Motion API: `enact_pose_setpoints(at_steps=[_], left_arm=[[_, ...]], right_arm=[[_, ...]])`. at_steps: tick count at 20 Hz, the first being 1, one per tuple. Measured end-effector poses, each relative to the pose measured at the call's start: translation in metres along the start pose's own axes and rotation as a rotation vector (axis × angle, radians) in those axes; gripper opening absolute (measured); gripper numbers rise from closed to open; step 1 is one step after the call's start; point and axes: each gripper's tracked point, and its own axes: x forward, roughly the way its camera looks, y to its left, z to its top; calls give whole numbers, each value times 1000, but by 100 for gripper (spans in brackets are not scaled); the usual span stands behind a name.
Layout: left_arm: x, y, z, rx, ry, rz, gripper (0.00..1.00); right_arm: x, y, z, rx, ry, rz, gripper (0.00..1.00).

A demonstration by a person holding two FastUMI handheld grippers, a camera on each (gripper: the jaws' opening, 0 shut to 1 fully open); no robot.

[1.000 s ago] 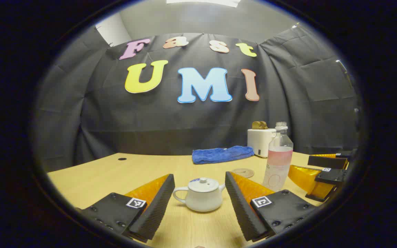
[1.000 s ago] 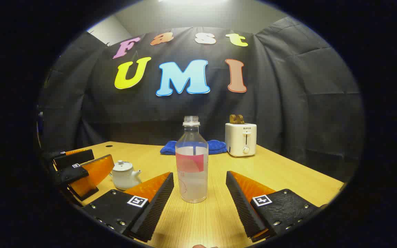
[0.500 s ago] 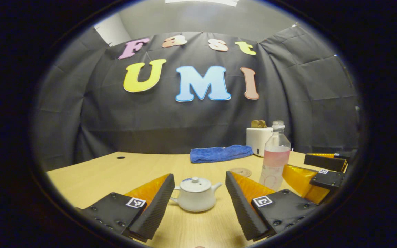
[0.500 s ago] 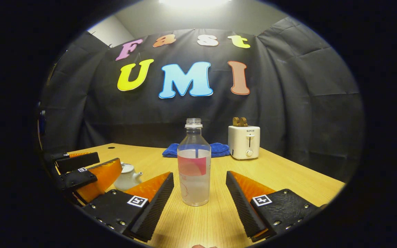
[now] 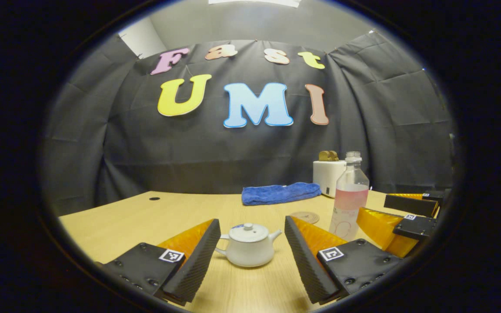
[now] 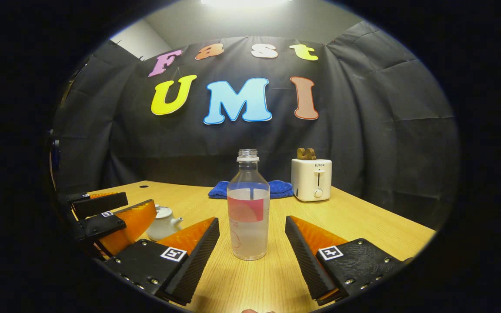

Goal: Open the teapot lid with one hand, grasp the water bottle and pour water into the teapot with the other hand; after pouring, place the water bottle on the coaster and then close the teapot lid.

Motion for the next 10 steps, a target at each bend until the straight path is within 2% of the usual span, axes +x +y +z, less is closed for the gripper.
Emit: enact_pose_setpoints(at_steps=[2,10], left_arm=[[0,0,0,1,-3,1,98],[28,-3,-3,2,2,-49,98]], right_arm=[[2,-4,1,1,-1,-24,95],[26,-3,1,3,4,-21,95]])
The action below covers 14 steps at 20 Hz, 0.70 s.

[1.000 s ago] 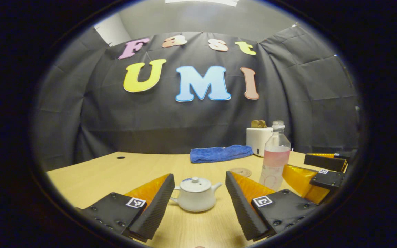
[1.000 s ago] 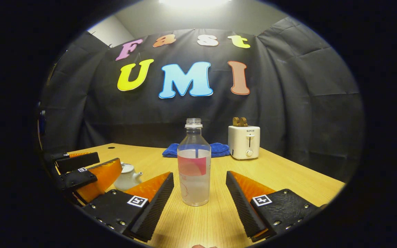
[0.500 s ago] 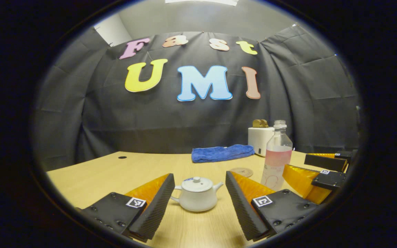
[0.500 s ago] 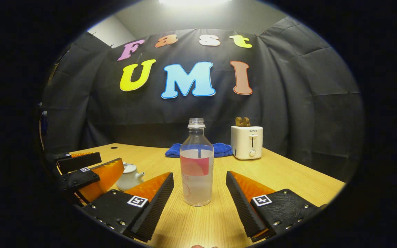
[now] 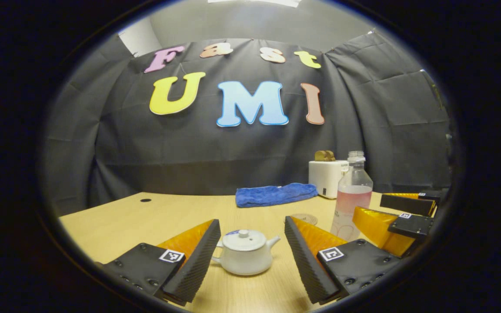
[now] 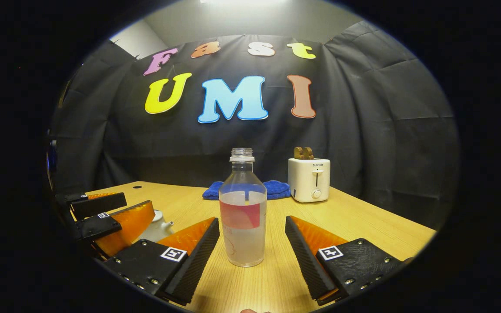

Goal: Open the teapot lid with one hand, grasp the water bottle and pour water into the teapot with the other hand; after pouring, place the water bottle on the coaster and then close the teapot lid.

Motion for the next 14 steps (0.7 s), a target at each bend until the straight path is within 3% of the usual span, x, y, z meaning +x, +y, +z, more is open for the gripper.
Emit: enact_pose_setpoints(at_steps=[7,8,11,12,14], left_arm=[[22,0,-16,-9,97,-28,96],[24,1,-19,-16,110,-28,88],[29,4,-21,-21,136,-14,88],[31,3,-20,-12,137,-12,82],[35,1,-22,6,143,-13,82]], right_arm=[[13,2,0,0,3,16,95],[13,3,0,1,3,22,95],[14,4,1,-2,1,31,95],[15,4,0,-1,2,34,95],[18,5,-2,1,15,41,95]])
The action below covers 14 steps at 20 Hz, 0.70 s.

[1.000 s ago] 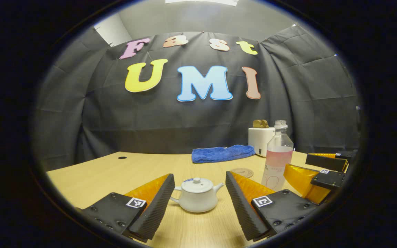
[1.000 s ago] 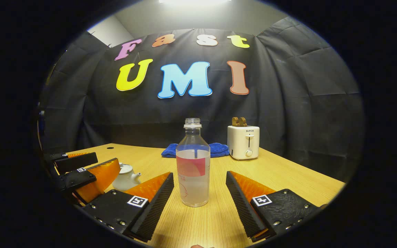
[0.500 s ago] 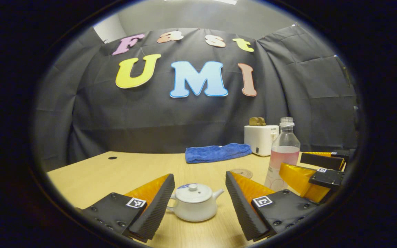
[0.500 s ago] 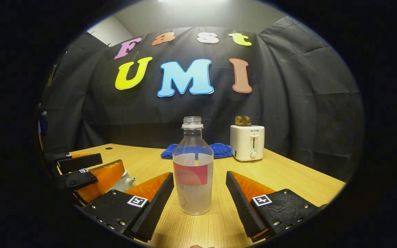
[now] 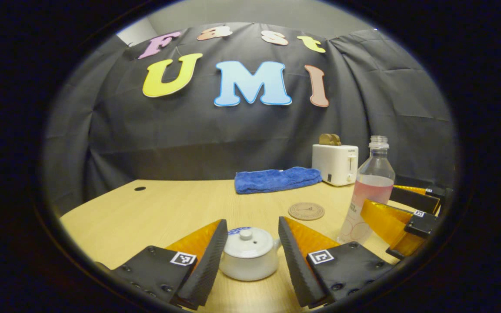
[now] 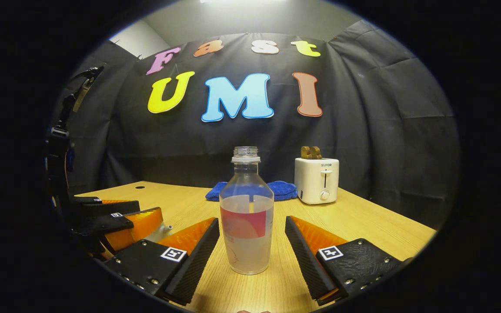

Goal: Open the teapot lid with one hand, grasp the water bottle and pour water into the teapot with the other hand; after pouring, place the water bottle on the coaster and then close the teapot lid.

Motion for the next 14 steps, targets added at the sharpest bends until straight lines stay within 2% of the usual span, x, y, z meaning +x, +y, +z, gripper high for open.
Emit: enact_pose_setpoints(at_steps=[2,6,8,10,12,14], left_arm=[[1,0,0,14,4,4,78],[3,3,0,9,0,8,58],[9,6,-1,10,-4,24,56],[5,9,2,-7,-8,30,23],[-2,11,2,-11,-9,44,30],[2,11,1,-7,-9,47,18]], right_arm=[[3,1,-4,4,31,5,95],[8,-1,-10,30,83,14,94],[9,0,-12,38,100,22,92],[9,3,-16,33,124,33,92],[9,8,-22,30,163,56,92],[9,9,-24,33,185,61,92]])
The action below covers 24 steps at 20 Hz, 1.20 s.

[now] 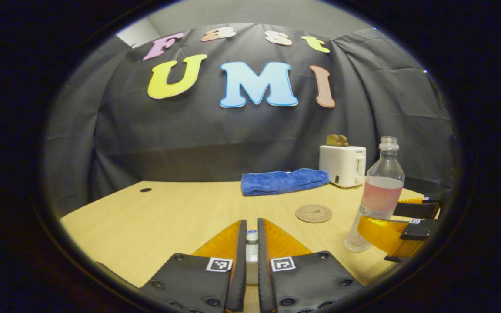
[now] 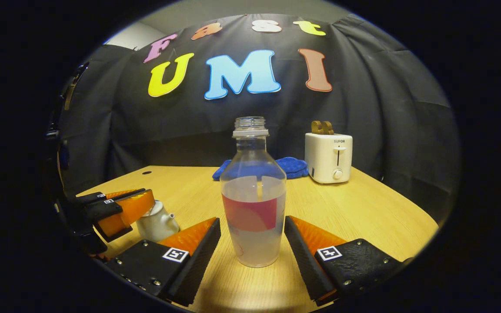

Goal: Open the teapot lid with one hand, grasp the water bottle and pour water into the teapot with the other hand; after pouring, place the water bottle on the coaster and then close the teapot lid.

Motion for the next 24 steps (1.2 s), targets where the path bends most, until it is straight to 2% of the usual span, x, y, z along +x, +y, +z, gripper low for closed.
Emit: enact_pose_setpoints(at_steps=[1,2,3,4,13,19,24], left_arm=[[0,0,0,-1,0,-1,19],[1,-1,0,-4,-2,-6,19],[-1,-1,2,-11,-8,-11,19],[0,0,2,-13,-10,-15,13],[-2,6,10,-118,-68,-64,13],[-7,13,16,-180,-81,-108,13],[-9,29,25,-190,-111,-113,12]], right_arm=[[1,-3,-1,8,6,-9,92],[-1,-2,-1,13,5,-10,80],[0,-2,-1,13,4,-10,78],[0,-2,-1,10,3,-16,78],[-2,0,1,-90,-5,-61,72],[-6,-8,2,-430,12,-149,72],[-1,-4,5,-633,29,-157,73]])
